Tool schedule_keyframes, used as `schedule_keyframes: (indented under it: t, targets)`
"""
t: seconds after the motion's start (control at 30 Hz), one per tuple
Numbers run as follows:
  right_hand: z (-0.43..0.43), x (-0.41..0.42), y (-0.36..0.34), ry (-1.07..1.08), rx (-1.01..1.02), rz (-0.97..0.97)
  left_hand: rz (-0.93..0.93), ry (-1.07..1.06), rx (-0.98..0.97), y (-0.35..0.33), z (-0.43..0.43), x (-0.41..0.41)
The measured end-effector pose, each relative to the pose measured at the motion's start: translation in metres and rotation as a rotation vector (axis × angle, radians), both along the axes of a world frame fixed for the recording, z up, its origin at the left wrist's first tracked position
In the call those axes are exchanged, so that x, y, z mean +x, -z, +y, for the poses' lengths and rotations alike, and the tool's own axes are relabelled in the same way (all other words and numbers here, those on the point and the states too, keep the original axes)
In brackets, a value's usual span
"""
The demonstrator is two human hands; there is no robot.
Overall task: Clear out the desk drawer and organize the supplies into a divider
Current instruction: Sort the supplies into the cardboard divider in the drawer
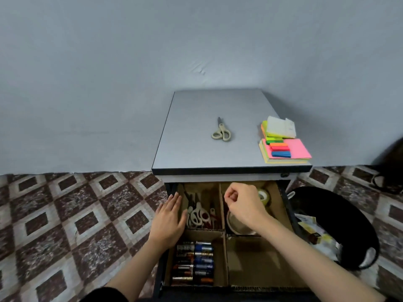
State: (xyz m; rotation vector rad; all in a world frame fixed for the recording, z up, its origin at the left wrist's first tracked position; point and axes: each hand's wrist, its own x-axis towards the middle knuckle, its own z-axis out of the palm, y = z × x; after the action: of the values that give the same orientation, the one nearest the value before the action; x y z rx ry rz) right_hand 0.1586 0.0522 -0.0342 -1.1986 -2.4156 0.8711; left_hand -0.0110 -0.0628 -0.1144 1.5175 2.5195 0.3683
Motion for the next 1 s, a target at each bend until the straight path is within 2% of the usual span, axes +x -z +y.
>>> schedule_keyframes:
  t: [0.07, 0.17, 0.23, 0.3, 0.47, 0.6, 0.87, 1.0]
  targets:
    - [0.007, 0.01, -0.012, 0.008, 0.008, 0.031, 0.065, 0.01, 0.126, -0.013, 0.006, -0.001]
    - [0.023, 0.015, -0.028, 0.055, 0.013, 0.083, 0.141, 0.047, 0.584, -0.051, 0.031, -0.001]
    - [0.035, 0.011, -0.036, 0.085, 0.009, 0.127, 0.15, 0.054, 0.749, -0.084, 0.055, -0.005]
    - [0.044, 0.004, -0.044, 0.103, 0.015, 0.158, 0.141, 0.05, 0.706, -0.108, 0.079, -0.013]
    - [0.066, -0.021, -0.053, 0.076, 0.044, 0.094, 0.12, -0.005, 0.214, -0.099, 0.115, -0.051]
    - [0.085, -0.043, -0.052, 0.079, 0.092, 0.049, 0.173, -0.013, 0.217, -0.084, 0.118, -0.055]
    - [0.125, -0.098, -0.048, 0.313, 0.093, -0.112, 0.198, -0.018, 0.213, -0.08, 0.119, -0.055]
    - [0.134, -0.115, -0.046, 0.326, 0.113, -0.193, 0.2, -0.011, 0.212, -0.079, 0.12, -0.055]
